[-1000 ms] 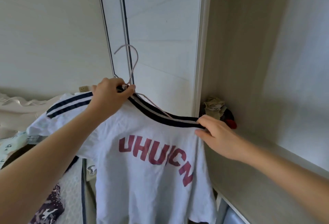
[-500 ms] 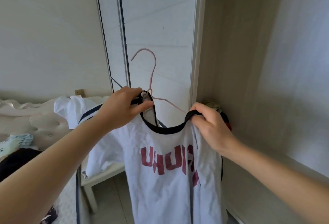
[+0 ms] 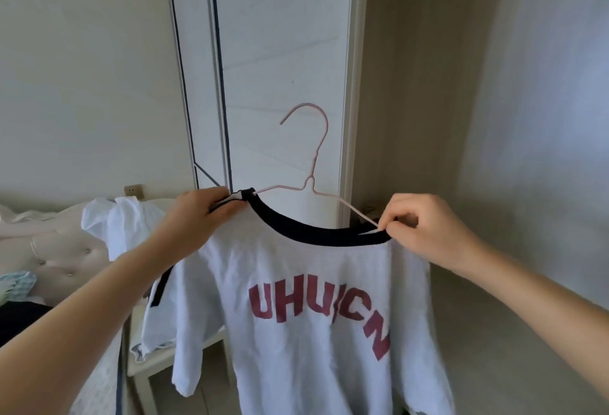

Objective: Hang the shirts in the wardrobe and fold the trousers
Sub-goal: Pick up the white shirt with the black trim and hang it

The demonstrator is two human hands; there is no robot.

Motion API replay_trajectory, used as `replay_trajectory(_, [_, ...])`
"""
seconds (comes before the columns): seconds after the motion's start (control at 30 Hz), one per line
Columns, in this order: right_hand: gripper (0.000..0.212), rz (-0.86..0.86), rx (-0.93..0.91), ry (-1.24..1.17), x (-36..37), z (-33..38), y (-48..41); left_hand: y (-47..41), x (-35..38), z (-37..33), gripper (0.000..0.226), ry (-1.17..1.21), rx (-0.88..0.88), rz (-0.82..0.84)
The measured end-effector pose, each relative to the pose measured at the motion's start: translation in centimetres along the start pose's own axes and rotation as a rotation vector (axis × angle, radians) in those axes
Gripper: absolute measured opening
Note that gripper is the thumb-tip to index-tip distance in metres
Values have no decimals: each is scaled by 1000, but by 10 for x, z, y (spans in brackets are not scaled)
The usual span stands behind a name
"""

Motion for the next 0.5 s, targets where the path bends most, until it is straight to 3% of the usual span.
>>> replay_trajectory(0.17, [30, -79, -21, -159, -9, 10, -5, -9, -1, -12, 44, -33, 61, -41])
replay_trajectory(0.33, [60, -99, 42, -126, -7, 11, -4, -23, 4, -25, 45, 6, 91, 36])
replay_trajectory(0.43, [60, -65, 20, -179, -3, 24, -4, -33, 12, -36, 46, 32, 104, 51])
replay_trajectory(0.5, [48, -96, 13, -171, -12, 25, -5, -36, 13, -36, 46, 42, 107, 40])
Point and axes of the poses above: each hand's wrist, its own y-axis away from the middle knuckle, its own x-axis out of the palm, z = x × y, the point moved 3 cm from there along -y, towards the middle knuckle, and after that the axes turned 15 degrees about x, right-handed, at the moved point
